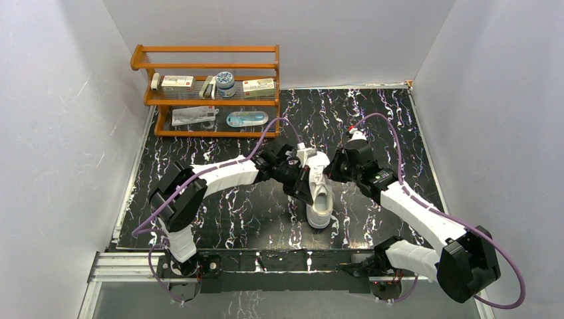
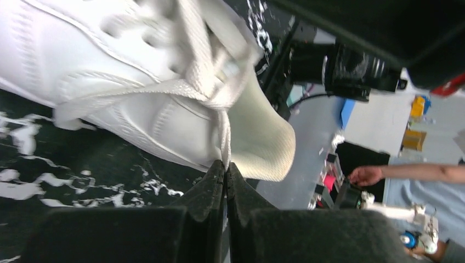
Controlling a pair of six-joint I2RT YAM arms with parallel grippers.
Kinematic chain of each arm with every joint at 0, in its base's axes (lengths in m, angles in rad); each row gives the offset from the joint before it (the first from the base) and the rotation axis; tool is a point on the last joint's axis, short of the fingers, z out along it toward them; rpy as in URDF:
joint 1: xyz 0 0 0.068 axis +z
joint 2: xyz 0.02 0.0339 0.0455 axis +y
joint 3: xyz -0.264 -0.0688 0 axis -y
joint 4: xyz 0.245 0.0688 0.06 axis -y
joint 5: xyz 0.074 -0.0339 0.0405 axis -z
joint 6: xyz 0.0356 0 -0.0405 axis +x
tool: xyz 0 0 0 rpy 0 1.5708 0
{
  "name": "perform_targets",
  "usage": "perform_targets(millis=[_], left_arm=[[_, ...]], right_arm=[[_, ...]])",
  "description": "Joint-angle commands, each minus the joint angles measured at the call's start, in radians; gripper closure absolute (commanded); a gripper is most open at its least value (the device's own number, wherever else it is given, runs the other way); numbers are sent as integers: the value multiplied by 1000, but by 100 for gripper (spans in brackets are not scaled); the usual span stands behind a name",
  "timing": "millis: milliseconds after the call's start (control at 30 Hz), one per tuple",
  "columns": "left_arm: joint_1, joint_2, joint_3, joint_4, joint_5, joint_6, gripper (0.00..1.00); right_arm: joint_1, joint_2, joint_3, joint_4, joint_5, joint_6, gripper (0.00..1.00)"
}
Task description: Tie the shoes
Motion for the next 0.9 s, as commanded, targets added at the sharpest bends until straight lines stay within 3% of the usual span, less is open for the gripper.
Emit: perform_targets(millis=[0, 433, 867], left_arm=[[-53, -82, 11, -100, 89, 18, 100], [-62, -158, -51, -210, -44, 21, 100], [-58, -137, -67, -319, -143, 1, 100]], right_arm=[[-3, 3, 60, -9, 63, 15, 100], [-21, -30, 36, -19, 142, 8, 100], [-152, -8, -4, 46, 36, -55, 100]])
